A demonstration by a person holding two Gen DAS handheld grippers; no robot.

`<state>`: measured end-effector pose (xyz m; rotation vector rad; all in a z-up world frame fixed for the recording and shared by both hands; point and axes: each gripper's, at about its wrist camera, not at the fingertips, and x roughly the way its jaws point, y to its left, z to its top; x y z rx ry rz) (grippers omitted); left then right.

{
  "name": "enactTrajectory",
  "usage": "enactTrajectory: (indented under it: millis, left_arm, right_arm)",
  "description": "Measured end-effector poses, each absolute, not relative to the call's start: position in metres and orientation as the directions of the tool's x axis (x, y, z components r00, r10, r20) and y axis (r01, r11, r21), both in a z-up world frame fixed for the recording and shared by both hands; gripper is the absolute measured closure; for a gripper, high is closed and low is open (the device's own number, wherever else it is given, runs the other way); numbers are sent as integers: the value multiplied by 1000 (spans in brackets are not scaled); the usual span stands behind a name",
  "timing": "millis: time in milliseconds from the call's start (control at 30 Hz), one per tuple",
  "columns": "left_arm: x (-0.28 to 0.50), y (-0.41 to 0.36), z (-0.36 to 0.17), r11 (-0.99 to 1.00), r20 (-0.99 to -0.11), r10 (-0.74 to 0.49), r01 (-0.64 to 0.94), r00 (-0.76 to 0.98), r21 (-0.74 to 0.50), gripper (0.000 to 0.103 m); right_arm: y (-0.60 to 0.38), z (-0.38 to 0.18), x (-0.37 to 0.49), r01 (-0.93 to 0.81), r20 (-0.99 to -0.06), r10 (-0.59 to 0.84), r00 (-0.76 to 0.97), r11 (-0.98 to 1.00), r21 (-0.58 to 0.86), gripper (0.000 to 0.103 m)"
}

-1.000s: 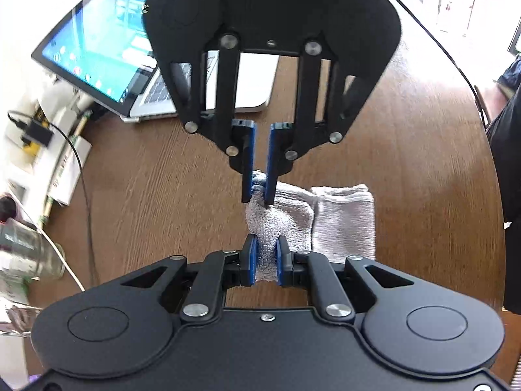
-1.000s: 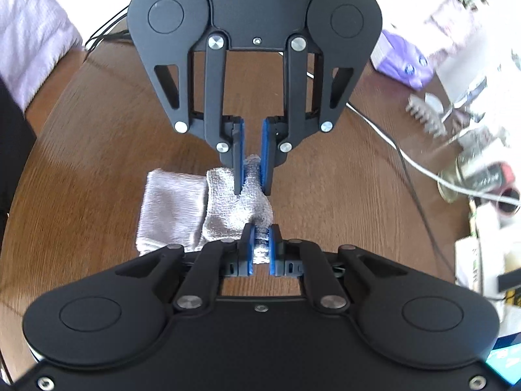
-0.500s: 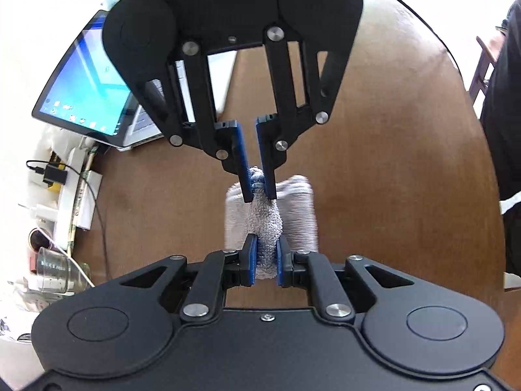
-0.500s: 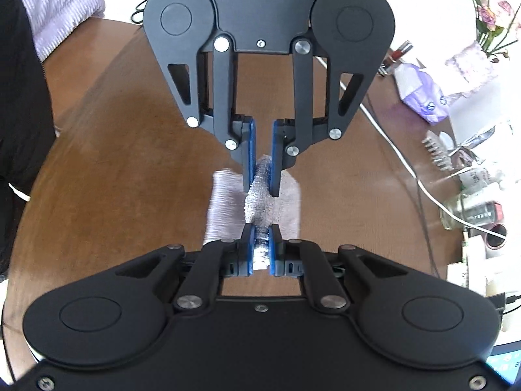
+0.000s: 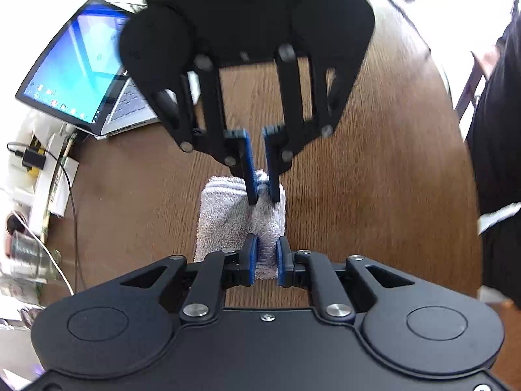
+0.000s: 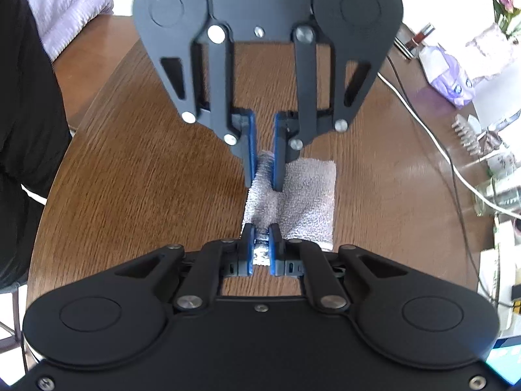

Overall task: Fold towel
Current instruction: 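Fold the pinched edge over the towel with both grippers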

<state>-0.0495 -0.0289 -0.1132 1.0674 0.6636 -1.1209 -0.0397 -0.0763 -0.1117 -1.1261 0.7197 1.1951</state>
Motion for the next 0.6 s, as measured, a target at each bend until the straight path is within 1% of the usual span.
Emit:
enactTrajectory:
  millis: [133,200,400,500,567,600]
  left_arm:
    - [-40,-20,-89,64,-859,-401,946,317,319,90]
    - [-28,-21,-85,47,-883,-382,960,273,277,90]
    - [-1,-35,-116,0,-931,-307,979,196,206,89]
    - [4,-36,-118,7,-933,-312,982,181,188,89]
    - [6,-35,-118,11,-932,-317,984,174,180,89]
    - [7,-34,-118,11,-932,-318,984,172,178,89]
  right_arm:
    - [-76,-112,-38,-959,-906,338,255,-35,-283,92]
    - [-75,-111,-36,-960,-909,334,250,-36,-278,92]
    - [-73,-110,-32,-963,-915,325,239,-40,-266,91]
    - [-75,-110,-32,-966,-916,325,235,-28,-258,88]
    - [-79,-102,-29,-976,-918,339,205,4,-217,84]
    - [-80,-98,-27,-981,-920,344,185,19,-191,84]
